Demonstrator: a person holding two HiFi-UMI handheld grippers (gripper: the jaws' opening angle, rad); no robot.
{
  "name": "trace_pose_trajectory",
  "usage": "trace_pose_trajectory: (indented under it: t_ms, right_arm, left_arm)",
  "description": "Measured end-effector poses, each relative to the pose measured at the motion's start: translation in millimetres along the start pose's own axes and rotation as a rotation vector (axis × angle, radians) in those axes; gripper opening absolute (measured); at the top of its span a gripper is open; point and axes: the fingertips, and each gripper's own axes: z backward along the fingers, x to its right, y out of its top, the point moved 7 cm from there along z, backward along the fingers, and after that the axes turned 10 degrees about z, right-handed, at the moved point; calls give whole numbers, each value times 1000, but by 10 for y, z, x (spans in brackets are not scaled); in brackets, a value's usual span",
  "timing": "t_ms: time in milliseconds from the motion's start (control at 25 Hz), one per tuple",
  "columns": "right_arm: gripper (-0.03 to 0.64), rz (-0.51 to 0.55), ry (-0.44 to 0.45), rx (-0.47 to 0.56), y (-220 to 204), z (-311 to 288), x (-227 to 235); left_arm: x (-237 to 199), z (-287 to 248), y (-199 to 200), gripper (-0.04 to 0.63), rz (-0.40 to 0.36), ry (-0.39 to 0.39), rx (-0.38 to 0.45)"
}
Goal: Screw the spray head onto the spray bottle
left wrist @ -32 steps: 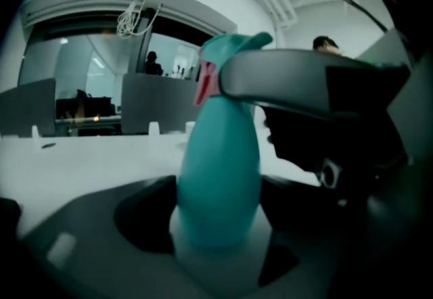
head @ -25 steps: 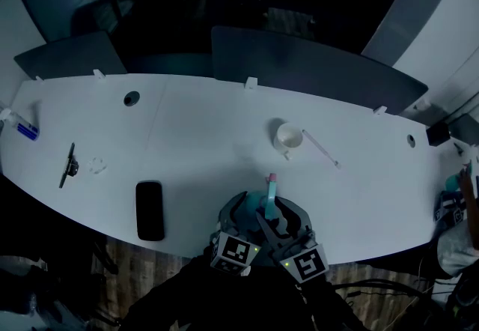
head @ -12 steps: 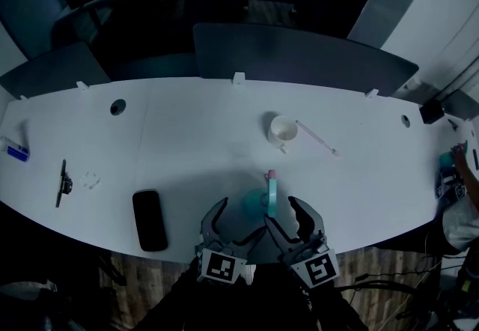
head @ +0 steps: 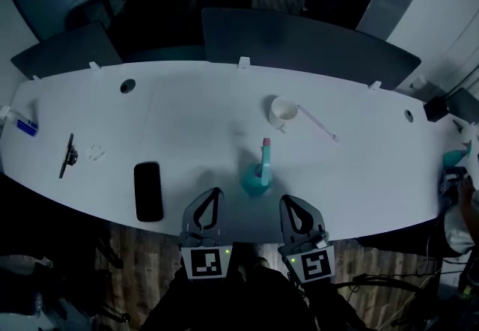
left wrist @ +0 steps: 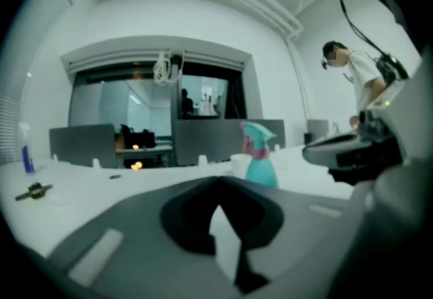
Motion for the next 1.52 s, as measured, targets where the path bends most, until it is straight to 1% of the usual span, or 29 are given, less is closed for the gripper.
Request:
trace_pose_trajectory:
  t_ms: [80, 160, 200, 280, 320, 440, 520, 640, 760, 880, 1040, 1160, 1240, 1400, 1520]
  right_arm:
    - [5, 21, 12, 31, 56, 162, -1]
    - [5, 38, 5, 56, 124, 382, -13]
    - [5, 40, -3, 67, 153, 511, -13]
    - [5, 34, -22, 89, 192, 781, 10]
    - [5, 26, -32, 99, 202, 909, 28]
    - [5, 3, -53, 133, 239, 1235, 63]
    - [5, 0, -50, 152, 270, 1397, 30]
    - [5, 11, -39, 173, 323, 1580, -108]
    - [5, 23, -40, 176, 359, 1692, -291]
    - [5, 24, -57, 170, 393, 1782, -479]
    - [5, 9, -124, 160, 511, 1924, -771]
    - [5, 36, -167, 171, 583, 2041, -1029]
    - [5, 35, -195, 182, 610, 2078, -1168]
    - [5, 22, -233, 180, 665, 2200, -1385]
    - [5, 39, -230, 200, 736, 2243, -1477]
  left_arm:
    - [89, 186, 163, 3, -21, 98, 79]
    - [240, 427, 304, 3, -7, 193, 159]
    - [343, 560, 364, 2, 5, 228, 197]
    - [599, 823, 451, 2, 19, 264, 266]
    - [736, 948, 477, 2, 11, 269, 298]
    - [1108, 1283, 500, 2, -60, 253, 369]
    - [1257, 1472, 470, 2, -87, 246, 373]
    - [1317, 1711, 426, 2, -83, 255, 363]
    - [1269, 1887, 432, 2, -127, 249, 376]
    - [1180, 2054, 414, 2, -104, 209, 366]
    - [1043, 2307, 455, 2, -65, 117, 369]
    - [962, 2480, 444, 2, -95, 42, 388]
    - [896, 2547, 388, 2, -94, 9, 376]
    - [818, 2712, 318, 2, -96, -23, 346]
    - [774, 2792, 266, 2, -93, -15, 335]
